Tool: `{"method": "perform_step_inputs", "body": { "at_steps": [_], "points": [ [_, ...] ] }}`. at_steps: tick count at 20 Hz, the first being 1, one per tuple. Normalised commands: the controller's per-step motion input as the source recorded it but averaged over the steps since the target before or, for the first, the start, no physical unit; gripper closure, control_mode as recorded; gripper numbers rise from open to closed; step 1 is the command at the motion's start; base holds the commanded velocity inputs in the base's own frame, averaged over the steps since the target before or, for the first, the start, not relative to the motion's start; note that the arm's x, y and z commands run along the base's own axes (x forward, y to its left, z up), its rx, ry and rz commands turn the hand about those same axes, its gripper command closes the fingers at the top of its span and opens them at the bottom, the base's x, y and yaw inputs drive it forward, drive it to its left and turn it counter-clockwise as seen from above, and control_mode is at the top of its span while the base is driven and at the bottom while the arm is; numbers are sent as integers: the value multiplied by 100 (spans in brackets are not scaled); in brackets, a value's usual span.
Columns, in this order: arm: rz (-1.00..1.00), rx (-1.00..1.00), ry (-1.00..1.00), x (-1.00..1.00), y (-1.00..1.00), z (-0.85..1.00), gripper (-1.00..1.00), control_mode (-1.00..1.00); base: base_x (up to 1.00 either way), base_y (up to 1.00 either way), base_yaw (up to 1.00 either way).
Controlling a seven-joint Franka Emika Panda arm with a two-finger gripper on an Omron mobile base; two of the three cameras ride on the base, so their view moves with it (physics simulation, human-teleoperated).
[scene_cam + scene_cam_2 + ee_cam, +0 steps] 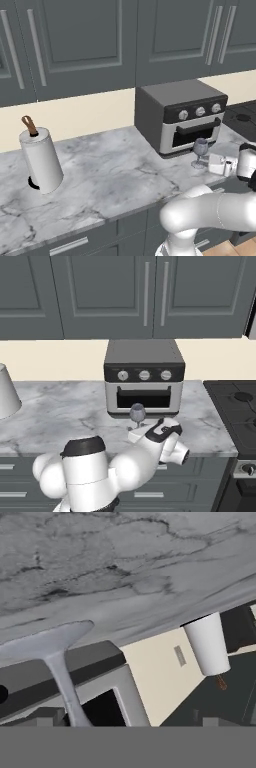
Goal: Retrieve the wine glasses from the counter and place one next to each plate.
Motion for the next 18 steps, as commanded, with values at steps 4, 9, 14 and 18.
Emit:
{"method": "perform_step_inputs", "body": {
  "at_steps": [4, 9, 14, 18],
  "points": [
    [0, 0, 0, 21, 17, 0, -100, -100, 0, 0, 0],
    [0, 0, 0, 13, 1, 0, -100, -100, 0, 0, 0],
    [0, 0, 3, 0, -1, -12, -100, -100, 0, 0, 0],
    [0, 0, 10, 0, -9, -41, -100, -100, 0, 0, 0]
  ]
}}
